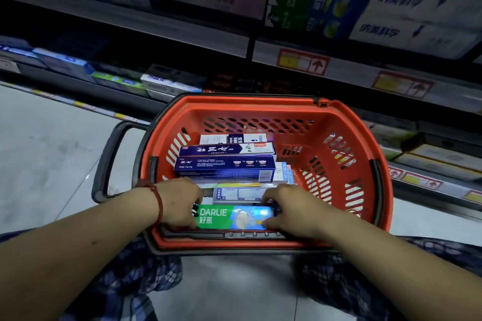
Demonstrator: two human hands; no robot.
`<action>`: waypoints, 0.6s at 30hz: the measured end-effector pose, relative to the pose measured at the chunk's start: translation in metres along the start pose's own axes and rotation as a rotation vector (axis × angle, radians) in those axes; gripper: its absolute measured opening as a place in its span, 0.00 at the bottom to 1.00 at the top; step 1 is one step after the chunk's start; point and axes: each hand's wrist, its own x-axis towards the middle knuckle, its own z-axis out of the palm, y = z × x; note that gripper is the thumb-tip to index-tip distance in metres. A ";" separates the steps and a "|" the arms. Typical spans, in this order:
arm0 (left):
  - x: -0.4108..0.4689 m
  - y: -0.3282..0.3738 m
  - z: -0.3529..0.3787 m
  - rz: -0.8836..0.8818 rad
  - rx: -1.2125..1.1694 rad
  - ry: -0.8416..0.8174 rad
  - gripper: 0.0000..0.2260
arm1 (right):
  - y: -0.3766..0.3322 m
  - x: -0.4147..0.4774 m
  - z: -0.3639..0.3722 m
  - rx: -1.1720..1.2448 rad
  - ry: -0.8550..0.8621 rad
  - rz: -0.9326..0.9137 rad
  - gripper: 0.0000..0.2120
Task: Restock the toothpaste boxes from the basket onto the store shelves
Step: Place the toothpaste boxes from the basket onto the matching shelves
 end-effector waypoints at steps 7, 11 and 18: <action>0.009 0.006 -0.005 -0.005 -0.047 -0.151 0.27 | 0.005 0.001 0.004 0.145 -0.046 0.099 0.23; 0.006 -0.001 -0.008 0.000 -0.138 -0.130 0.22 | 0.006 -0.003 0.005 0.296 -0.018 0.156 0.22; 0.005 -0.009 -0.007 -0.036 -0.385 0.098 0.22 | 0.006 -0.005 0.007 0.502 0.117 0.266 0.11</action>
